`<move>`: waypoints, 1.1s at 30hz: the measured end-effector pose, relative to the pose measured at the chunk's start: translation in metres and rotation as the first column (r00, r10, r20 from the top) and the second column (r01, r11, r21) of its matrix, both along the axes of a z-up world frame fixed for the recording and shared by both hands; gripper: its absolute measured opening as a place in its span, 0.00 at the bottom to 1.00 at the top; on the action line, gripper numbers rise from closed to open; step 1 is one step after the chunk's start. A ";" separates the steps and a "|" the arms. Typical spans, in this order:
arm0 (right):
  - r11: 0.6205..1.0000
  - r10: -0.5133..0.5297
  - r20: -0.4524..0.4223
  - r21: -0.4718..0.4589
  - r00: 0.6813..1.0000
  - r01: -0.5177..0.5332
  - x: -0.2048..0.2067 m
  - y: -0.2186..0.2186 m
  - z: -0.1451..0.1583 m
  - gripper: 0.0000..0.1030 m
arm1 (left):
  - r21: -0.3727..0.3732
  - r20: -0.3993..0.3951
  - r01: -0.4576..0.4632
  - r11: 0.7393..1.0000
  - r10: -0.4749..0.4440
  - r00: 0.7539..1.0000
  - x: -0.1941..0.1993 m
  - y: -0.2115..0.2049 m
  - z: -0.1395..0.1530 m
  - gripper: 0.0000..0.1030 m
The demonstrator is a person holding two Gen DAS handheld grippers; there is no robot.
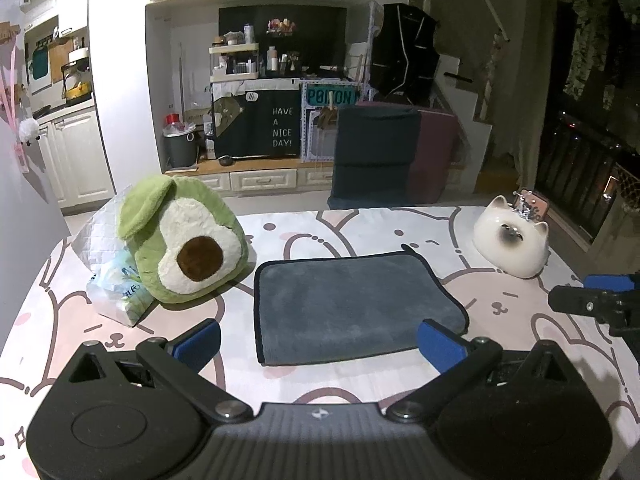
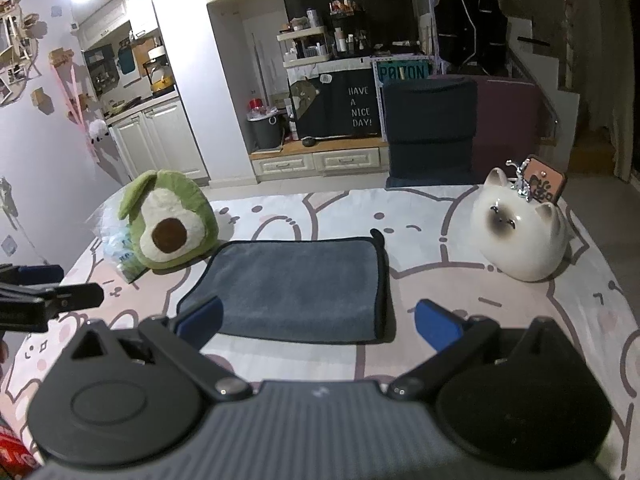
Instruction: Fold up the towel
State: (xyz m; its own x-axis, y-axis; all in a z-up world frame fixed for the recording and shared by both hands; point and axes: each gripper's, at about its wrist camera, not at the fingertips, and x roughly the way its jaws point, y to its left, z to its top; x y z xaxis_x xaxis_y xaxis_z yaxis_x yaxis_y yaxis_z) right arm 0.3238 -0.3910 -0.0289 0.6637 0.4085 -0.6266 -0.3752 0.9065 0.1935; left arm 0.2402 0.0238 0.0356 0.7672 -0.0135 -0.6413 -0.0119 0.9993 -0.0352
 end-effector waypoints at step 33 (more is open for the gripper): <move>1.000 0.024 0.080 0.010 0.997 -0.025 -0.099 -0.012 0.014 1.00 | 0.017 0.108 -0.005 1.000 0.003 0.994 -0.100 -0.019 0.021 1.00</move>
